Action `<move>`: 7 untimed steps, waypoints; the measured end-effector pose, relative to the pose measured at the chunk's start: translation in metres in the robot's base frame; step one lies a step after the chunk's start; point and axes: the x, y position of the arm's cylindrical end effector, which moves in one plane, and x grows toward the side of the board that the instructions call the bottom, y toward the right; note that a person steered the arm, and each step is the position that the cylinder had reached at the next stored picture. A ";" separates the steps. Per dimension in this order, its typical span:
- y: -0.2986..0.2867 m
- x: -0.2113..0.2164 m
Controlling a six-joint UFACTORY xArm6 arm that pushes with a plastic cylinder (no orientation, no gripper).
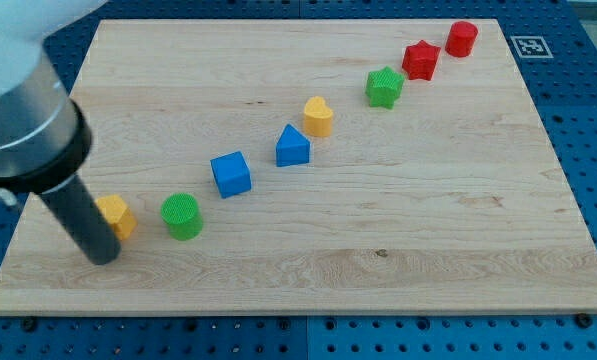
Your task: Slide the yellow hexagon along with green circle below the blue cube
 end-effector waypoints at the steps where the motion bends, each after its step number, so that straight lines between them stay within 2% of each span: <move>1: -0.054 -0.019; 3: -0.059 -0.031; 7: 0.071 -0.031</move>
